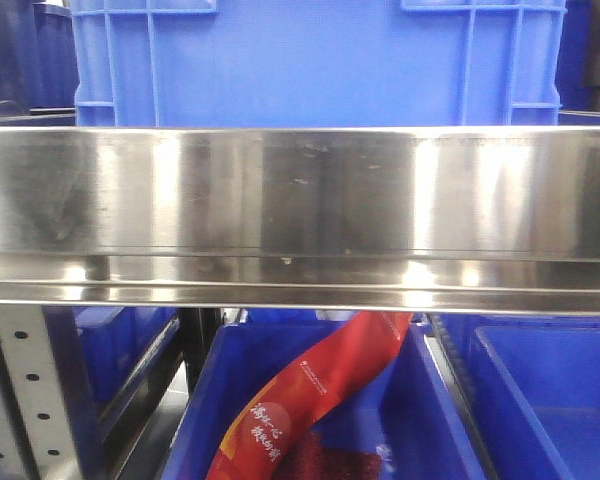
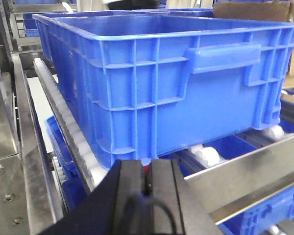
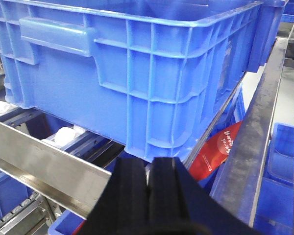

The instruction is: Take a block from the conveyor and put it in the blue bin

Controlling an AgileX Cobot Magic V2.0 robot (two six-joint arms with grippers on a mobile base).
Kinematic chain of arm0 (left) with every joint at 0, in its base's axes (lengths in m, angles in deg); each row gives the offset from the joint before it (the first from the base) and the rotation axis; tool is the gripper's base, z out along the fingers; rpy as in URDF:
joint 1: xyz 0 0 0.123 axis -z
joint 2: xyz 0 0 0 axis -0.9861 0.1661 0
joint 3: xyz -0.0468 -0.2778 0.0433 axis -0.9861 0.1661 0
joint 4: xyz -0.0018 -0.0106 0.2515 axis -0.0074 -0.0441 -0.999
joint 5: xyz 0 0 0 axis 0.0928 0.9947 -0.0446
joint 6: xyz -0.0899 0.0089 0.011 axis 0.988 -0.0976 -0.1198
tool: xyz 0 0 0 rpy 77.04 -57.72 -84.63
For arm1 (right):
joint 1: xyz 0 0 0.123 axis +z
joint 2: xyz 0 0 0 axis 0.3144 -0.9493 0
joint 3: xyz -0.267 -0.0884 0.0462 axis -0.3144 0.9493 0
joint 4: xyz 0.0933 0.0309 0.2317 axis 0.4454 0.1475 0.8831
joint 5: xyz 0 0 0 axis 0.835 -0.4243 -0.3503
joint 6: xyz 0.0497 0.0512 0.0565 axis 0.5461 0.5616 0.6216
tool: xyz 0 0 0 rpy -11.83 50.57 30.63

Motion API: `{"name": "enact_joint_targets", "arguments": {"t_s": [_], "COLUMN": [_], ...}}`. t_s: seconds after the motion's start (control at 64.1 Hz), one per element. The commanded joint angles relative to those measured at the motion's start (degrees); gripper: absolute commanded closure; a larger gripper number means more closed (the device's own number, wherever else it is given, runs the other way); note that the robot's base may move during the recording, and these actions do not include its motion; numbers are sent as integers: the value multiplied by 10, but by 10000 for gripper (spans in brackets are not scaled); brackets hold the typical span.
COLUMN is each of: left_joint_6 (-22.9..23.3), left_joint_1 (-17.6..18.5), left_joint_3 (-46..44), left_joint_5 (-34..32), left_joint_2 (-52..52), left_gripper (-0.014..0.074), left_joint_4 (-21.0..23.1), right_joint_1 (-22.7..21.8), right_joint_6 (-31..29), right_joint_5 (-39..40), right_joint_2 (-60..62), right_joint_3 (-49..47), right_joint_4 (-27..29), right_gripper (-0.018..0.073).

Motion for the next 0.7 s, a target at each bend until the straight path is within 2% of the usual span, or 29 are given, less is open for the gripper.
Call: {"name": "enact_joint_targets", "arguments": {"t_s": [0.0,0.203,0.405,0.561,0.686], "left_joint_6": [2,2,2,2,2], "left_joint_1": [-23,-115,-204,-250,-272], "left_joint_3": [15,107,196,253,276], "left_joint_5": [-30,-109,-125,-125,-126], "left_joint_2": [-19,-104,-188,-234,-246], "left_gripper": [707,707,707,707,707], "left_joint_4": [7,5,5,5,5], "right_joint_1": [-1,-1,-1,-1,-1], "right_joint_6": [-1,-1,-1,-1,-1], "right_joint_5": [17,17,17,17,17], "right_joint_2": [4,4,4,4,4], "right_joint_3": [1,1,1,1,1], "right_joint_4": [-5,-5,-5,-5,-5], "right_gripper": [722,722,722,722,722]}}
